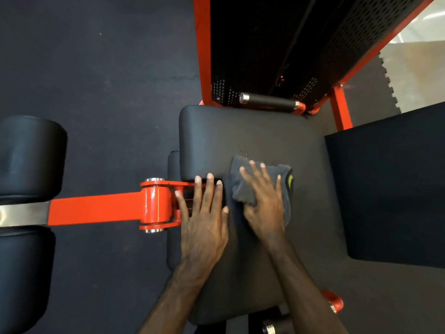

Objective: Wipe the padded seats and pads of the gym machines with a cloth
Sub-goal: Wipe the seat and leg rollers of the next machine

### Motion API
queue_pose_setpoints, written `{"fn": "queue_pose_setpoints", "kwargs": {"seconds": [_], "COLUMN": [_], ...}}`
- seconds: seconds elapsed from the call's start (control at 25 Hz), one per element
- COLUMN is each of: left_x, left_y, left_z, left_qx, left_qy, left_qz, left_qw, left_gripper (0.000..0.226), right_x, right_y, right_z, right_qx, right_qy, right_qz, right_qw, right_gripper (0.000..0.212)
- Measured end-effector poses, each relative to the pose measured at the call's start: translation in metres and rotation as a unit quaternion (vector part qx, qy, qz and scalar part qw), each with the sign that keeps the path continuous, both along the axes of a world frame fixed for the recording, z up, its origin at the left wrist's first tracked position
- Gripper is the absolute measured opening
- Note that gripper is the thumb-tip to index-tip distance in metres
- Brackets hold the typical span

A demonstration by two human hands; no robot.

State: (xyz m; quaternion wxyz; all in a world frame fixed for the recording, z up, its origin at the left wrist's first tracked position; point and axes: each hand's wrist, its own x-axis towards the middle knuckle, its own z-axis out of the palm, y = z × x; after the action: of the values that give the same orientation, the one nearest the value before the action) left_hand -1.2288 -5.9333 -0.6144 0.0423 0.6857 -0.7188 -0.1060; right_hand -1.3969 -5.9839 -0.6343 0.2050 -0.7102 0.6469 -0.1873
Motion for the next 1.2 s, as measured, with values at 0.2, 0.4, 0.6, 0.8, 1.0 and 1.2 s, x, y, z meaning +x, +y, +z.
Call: {"fn": "queue_pose_setpoints", "kwargs": {"seconds": [0.2, 0.4, 0.6, 0.8, 1.0, 1.2], "left_x": [-0.028, -0.063, -0.069, -0.071, -0.076, -0.078], "left_y": [-0.001, -0.008, -0.007, -0.009, -0.009, -0.01], "left_z": [-0.005, -0.013, -0.012, -0.014, -0.01, -0.01], "left_qx": [0.023, 0.035, 0.042, 0.042, 0.04, 0.042], "left_qy": [-0.003, -0.041, -0.062, -0.092, -0.089, -0.096], "left_qz": [0.002, 0.031, 0.04, 0.041, 0.046, 0.049], "left_qw": [1.0, 0.998, 0.996, 0.994, 0.994, 0.993], "left_gripper": [0.065, 0.068, 0.069, 0.068, 0.07, 0.07], "right_x": [-0.017, -0.069, -0.089, -0.104, -0.128, -0.116], "right_y": [0.058, -0.001, 0.046, 0.004, 0.04, 0.024], "right_z": [0.004, -0.011, -0.007, -0.016, -0.019, -0.013], "right_qx": [0.025, -0.002, 0.037, -0.001, 0.063, 0.025], "right_qy": [-0.03, -0.025, -0.021, -0.034, -0.005, -0.022], "right_qz": [-0.08, 0.073, -0.077, 0.079, -0.135, 0.027], "right_qw": [0.996, 0.997, 0.996, 0.996, 0.989, 0.999], "right_gripper": [0.093, 0.09, 0.093, 0.093, 0.099, 0.094]}}
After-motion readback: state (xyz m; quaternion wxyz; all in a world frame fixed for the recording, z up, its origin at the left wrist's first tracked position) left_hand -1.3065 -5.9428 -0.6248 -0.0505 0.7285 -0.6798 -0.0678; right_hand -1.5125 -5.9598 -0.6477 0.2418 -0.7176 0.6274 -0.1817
